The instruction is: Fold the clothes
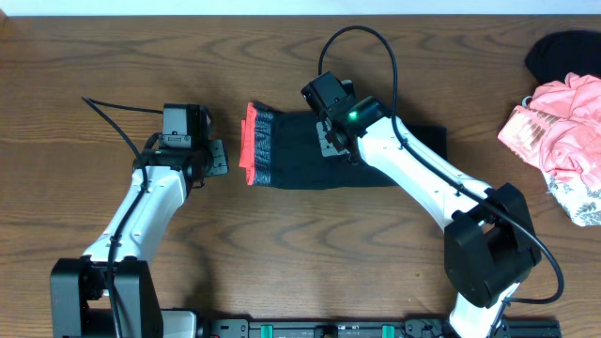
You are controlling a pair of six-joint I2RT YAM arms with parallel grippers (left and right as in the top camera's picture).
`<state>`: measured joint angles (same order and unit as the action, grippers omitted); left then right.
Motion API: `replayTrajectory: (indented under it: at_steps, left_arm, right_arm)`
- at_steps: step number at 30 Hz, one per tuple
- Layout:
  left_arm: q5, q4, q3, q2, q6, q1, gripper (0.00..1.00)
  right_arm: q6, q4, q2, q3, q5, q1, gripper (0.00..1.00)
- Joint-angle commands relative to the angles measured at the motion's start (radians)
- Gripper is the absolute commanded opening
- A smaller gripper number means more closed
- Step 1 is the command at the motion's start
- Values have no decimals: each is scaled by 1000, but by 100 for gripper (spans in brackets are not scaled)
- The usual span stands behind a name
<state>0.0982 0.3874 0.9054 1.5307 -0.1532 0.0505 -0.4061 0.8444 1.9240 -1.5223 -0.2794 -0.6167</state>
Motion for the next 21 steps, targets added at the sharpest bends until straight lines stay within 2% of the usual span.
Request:
replayTrajectory:
  at_steps: [1,2,8,13,17,21]
  left_arm:
    - [-1,4,10,1,-1,2,31]
    - [-1,4,10,1,-1,2,31]
    - [-1,5,10,1,-1,2,31]
    - [0,4,10,1,-2,2,31]
    - [0,5,10,1,-2,2,31]
    - [0,5,10,1,-2,2,32]
  right_arm:
    - [4,18,12,-1,-1,-13,38]
    - [18,21,12,-1,-1,-13,38]
    - [63,11,11,-2,-1,4,21]
    - [25,-7,11,-2,17,92,17]
    - [34,-22,12,-2,172,216,17]
    - [44,-17,12,-2,217,307,16]
